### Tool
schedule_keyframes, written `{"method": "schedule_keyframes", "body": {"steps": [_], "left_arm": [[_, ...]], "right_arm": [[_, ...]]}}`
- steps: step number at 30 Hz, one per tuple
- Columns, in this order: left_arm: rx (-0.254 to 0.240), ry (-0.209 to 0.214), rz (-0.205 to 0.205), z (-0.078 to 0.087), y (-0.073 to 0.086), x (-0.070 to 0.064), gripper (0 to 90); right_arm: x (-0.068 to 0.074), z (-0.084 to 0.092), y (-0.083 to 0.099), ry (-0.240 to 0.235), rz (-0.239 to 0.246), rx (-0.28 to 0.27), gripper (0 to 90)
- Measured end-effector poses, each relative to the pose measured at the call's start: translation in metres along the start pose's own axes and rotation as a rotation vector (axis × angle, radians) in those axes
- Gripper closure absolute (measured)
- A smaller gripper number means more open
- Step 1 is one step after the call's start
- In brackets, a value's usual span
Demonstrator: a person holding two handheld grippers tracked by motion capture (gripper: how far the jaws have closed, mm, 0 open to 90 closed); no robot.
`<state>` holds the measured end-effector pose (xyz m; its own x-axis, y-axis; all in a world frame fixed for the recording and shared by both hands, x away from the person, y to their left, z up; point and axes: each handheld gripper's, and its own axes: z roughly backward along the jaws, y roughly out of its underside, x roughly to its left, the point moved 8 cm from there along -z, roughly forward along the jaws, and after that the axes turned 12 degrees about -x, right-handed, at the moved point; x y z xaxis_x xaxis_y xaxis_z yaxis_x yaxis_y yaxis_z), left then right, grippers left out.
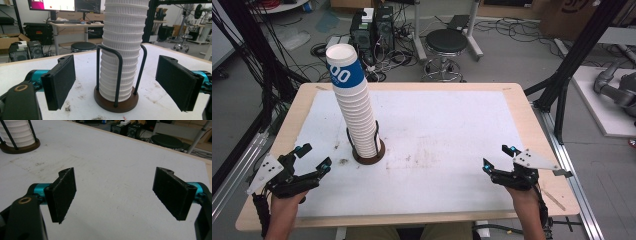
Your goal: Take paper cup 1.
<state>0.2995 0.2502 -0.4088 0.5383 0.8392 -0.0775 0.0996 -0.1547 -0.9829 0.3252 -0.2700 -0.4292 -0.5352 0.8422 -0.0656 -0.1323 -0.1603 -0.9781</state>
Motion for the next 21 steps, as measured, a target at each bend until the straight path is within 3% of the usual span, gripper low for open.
{"method": "schedule_keyframes", "body": {"steps": [11, 15, 21], "left_arm": [[0.006, 0.002, 0.033, -0.008, -0.01, 0.0, 15.9], [0.019, 0.02, 0.035, -0.013, -0.016, -0.002, 15.9], [0.005, 0.078, 0.042, -0.02, -0.04, -0.011, 15.7]], "right_arm": [[-0.001, -0.002, 0.003, -0.017, -0.013, 0.009, 19.4], [-0.002, 0.001, 0.004, -0.016, -0.018, 0.011, 19.4], [-0.002, 0.009, 0.004, -0.01, -0.016, 0.011, 19.4]]}}
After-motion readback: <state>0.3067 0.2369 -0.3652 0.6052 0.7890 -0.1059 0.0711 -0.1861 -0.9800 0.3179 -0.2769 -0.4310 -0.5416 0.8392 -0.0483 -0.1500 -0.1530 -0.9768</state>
